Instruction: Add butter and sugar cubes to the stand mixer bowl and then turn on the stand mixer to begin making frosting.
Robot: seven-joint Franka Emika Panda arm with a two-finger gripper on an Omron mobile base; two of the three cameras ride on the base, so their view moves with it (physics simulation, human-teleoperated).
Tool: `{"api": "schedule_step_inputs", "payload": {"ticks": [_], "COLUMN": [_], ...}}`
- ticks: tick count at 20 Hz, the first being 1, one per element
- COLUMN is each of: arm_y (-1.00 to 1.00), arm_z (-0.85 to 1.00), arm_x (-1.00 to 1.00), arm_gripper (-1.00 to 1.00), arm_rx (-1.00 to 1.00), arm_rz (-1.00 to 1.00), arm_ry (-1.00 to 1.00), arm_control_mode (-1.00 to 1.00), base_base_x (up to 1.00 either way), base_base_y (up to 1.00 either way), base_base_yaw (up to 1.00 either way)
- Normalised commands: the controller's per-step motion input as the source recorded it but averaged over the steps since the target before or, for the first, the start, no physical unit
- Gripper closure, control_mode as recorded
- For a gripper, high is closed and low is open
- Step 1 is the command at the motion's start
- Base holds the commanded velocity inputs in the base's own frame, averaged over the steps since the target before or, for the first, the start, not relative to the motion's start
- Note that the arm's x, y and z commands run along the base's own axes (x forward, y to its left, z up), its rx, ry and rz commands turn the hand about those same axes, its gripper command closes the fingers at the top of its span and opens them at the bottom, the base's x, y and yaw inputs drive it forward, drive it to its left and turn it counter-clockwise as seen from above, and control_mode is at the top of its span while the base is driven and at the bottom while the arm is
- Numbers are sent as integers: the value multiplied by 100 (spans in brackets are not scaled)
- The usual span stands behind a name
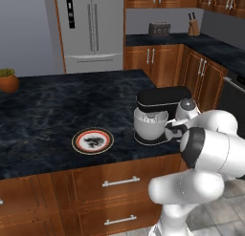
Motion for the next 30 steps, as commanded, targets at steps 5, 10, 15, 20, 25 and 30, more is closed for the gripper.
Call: {"api": "schedule_step_inputs", "payload": {"ticks": [5, 10, 15, 20, 25, 30], "arm_y": [0, 0, 2, 3, 0, 0], "arm_z": [-18, -14, -1, 0, 5, 26], "arm_x": [31, 36, 46, 43, 25, 25], "arm_gripper": [-100, -100, 100, 100, 100, 100], "arm_rx": [0, 0, 0, 0, 6, 11], "arm_rz": [0, 0, 0, 0, -4, -11], "arm_ry": [0, 0, 0, 0, 0, 0], "arm_control_mode": [-100, -100, -100, -100, -100, -100], "base_base_x": [0, 0, 0, 0, 0, 0], "base_base_y": [0, 0, 0, 0, 0, 0], "base_base_yaw": [0, 0, 0, 0, 0, 0]}}
